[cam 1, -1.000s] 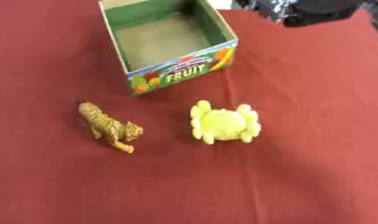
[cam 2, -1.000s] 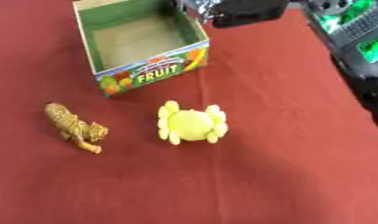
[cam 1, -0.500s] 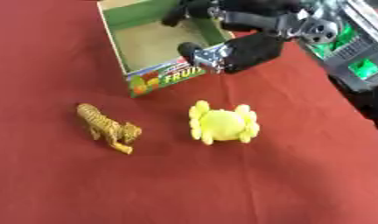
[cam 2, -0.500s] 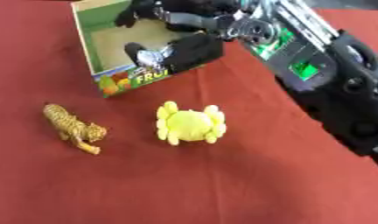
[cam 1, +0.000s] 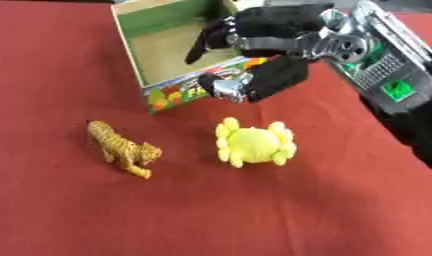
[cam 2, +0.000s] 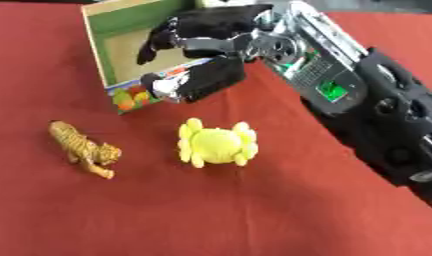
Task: Pick up objects on the table and place them in the box.
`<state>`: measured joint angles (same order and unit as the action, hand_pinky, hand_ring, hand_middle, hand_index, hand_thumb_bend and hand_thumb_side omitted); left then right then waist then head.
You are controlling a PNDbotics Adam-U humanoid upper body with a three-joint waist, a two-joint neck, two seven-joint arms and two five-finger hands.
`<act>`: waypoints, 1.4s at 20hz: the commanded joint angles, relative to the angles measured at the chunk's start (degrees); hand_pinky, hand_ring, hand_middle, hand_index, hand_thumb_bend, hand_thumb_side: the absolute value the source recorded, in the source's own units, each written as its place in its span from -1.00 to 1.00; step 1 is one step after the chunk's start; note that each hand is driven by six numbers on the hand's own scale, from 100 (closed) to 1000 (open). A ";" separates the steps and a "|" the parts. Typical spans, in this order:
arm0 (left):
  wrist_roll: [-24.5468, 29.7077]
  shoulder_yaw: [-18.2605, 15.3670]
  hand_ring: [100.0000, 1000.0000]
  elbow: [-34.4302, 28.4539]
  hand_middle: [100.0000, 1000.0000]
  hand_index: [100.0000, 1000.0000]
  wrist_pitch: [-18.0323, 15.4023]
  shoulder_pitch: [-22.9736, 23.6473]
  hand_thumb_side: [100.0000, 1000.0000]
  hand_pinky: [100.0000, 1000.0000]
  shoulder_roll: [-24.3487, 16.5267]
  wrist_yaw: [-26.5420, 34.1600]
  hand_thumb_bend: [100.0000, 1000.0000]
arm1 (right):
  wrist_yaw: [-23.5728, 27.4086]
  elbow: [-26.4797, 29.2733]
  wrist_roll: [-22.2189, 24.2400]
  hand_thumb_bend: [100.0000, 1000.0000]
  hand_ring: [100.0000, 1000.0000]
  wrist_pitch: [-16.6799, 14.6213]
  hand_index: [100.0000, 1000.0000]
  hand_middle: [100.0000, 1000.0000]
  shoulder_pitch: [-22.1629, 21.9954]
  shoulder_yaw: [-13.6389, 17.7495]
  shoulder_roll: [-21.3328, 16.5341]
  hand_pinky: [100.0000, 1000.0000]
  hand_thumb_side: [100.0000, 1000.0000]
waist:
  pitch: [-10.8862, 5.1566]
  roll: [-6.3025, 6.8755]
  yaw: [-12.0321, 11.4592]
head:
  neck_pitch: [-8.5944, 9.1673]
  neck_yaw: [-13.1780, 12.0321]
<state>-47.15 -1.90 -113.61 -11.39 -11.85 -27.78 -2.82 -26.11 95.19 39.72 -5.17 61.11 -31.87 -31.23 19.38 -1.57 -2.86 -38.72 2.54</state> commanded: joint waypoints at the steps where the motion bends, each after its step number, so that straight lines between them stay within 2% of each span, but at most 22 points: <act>1: 0.16 -0.28 -0.12 -0.98 0.04 0.40 -0.06 -0.57 0.96 -0.22 -1.39 0.03 -1.00 | -0.21 2.07 0.83 -0.43 0.87 -0.46 0.75 0.55 -0.31 1.43 -2.49 0.82 1.00 | -1.16 0.15 0.04 | 0.70 -0.26; 2: 0.16 -0.28 -0.12 -0.98 0.04 0.40 -0.06 -0.58 0.96 -0.22 -1.40 0.03 -1.00 | -0.33 2.29 1.09 -0.29 0.88 -0.82 0.76 0.56 -0.87 1.63 -2.90 0.85 1.00 | -1.16 0.14 0.05 | 0.71 -0.27; 4: 0.16 -0.25 -0.12 -0.98 0.04 0.40 -0.06 -0.58 0.96 -0.22 -1.40 0.05 -1.00 | -0.30 2.74 1.79 -0.17 0.90 -1.71 0.83 0.57 -2.04 2.15 -3.75 0.87 1.00 | -1.16 0.12 0.09 | 0.72 -0.33; 6: 0.17 -0.26 -0.12 -0.98 0.04 0.40 -0.05 -0.58 0.96 -0.22 -1.44 0.03 -1.00 | -0.12 3.06 2.21 -0.15 0.90 -2.21 0.85 0.57 -2.99 2.82 -4.52 0.87 1.00 | -1.21 0.11 0.15 | 0.68 -0.33; 11: 0.16 -0.27 -0.12 -0.98 0.04 0.40 -0.04 -0.60 0.96 -0.22 -1.48 0.04 -1.00 | -0.10 3.45 2.46 -0.15 0.90 -2.36 0.85 0.57 -3.81 3.47 -5.16 0.87 1.00 | -1.26 0.08 0.16 | 0.61 -0.27; 12: 0.13 -0.33 -0.12 -0.98 0.04 0.40 -0.05 -0.58 0.96 -0.22 -1.53 0.00 -1.00 | -0.33 3.12 2.45 -0.14 0.90 -2.13 0.94 0.59 -4.25 3.81 -5.55 0.87 1.00 | -1.25 0.07 0.39 | 0.73 -0.39; 15: 0.11 -0.31 -0.12 -0.98 0.04 0.40 -0.07 -0.56 0.96 -0.22 -1.55 -0.02 -1.00 | -1.48 2.69 2.16 -0.14 0.91 -1.96 0.95 0.60 -7.31 4.56 -6.66 0.88 1.00 | -1.27 0.01 0.42 | 0.80 -0.30; 16: 0.13 -0.26 -0.12 -0.98 0.04 0.40 -0.06 -0.57 0.96 -0.22 -1.53 0.01 -1.00 | -1.91 2.76 2.09 -0.17 0.91 -1.99 0.96 0.62 -8.28 4.72 -6.87 0.88 0.82 | -1.28 0.00 0.37 | 0.77 -0.22; 17: 0.15 -0.24 -0.12 -0.98 0.04 0.40 -0.06 -0.60 0.96 -0.22 -1.52 0.02 -1.00 | -2.44 2.75 2.04 -0.17 0.92 -1.95 0.96 0.63 -9.13 4.87 -7.05 0.88 1.00 | -1.25 -0.02 0.33 | 0.71 -0.16; 28: 0.23 -0.16 -0.12 -0.98 0.04 0.39 -0.15 -1.00 0.96 -0.22 -1.48 0.10 -1.00 | -7.72 0.88 2.22 -0.21 0.95 -2.69 1.00 0.69 -17.09 5.17 -6.58 0.90 0.96 | -0.74 -0.04 -0.10 | 0.86 0.37</act>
<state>-47.05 -1.89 -113.61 -11.46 -12.16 -27.78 -2.82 -32.97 95.98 41.95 -7.65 43.45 -27.71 -36.94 19.57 -1.83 -2.86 -38.56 2.71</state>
